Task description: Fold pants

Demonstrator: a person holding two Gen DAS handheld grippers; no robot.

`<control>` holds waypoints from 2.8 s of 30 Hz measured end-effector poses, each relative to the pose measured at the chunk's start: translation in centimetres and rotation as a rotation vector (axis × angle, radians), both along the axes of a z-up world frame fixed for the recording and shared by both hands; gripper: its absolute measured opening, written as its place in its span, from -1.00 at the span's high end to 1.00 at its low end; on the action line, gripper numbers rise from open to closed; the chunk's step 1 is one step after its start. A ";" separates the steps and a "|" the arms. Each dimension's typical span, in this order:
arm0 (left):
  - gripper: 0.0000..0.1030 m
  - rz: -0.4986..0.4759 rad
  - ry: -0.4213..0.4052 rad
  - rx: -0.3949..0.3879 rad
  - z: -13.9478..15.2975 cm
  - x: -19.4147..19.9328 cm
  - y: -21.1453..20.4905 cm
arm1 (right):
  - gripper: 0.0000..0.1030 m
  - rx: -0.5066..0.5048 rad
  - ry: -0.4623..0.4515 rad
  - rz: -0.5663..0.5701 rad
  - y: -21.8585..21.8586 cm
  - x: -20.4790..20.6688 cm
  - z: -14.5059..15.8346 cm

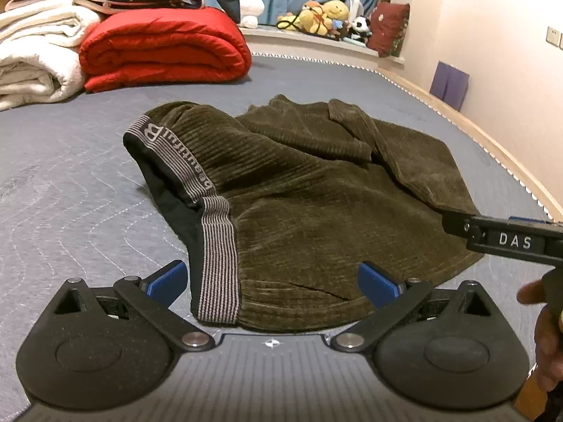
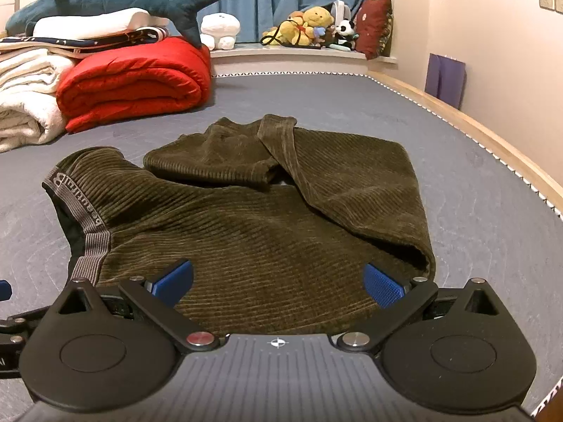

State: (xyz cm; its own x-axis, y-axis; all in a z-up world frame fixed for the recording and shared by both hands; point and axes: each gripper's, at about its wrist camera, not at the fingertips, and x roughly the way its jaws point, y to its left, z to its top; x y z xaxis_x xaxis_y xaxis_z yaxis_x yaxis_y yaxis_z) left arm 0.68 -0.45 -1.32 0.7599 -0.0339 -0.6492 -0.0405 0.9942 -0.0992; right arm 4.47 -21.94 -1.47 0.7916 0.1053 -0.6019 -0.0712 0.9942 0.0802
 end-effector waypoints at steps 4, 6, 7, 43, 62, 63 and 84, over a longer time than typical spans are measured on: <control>-1.00 -0.007 -0.057 0.008 0.3 -0.5 -0.3 | -0.98 -0.001 -0.012 0.023 0.4 -0.3 0.1; -1.00 -0.015 -0.056 0.012 0.4 -0.6 -0.6 | -0.98 0.002 -0.023 0.037 0.5 -0.6 0.3; -1.00 -0.017 -0.055 0.010 0.4 -0.6 -0.6 | -0.98 0.002 -0.028 0.044 0.6 -0.7 0.3; -1.00 -0.067 -0.009 -0.055 0.5 -0.4 -0.7 | -0.98 -0.004 -0.064 0.045 1.2 -1.1 0.5; 0.42 -0.143 0.031 -0.103 1.7 3.2 1.5 | -0.45 0.005 -0.075 0.000 0.9 -0.7 0.6; 0.41 -0.155 0.030 -0.091 1.8 3.8 1.8 | -0.32 0.009 -0.076 -0.008 0.8 -0.6 0.6; -0.54 0.038 0.403 -0.374 -6.2 12.4 11.4 | -0.45 -0.080 0.049 0.482 9.1 -0.3 -3.4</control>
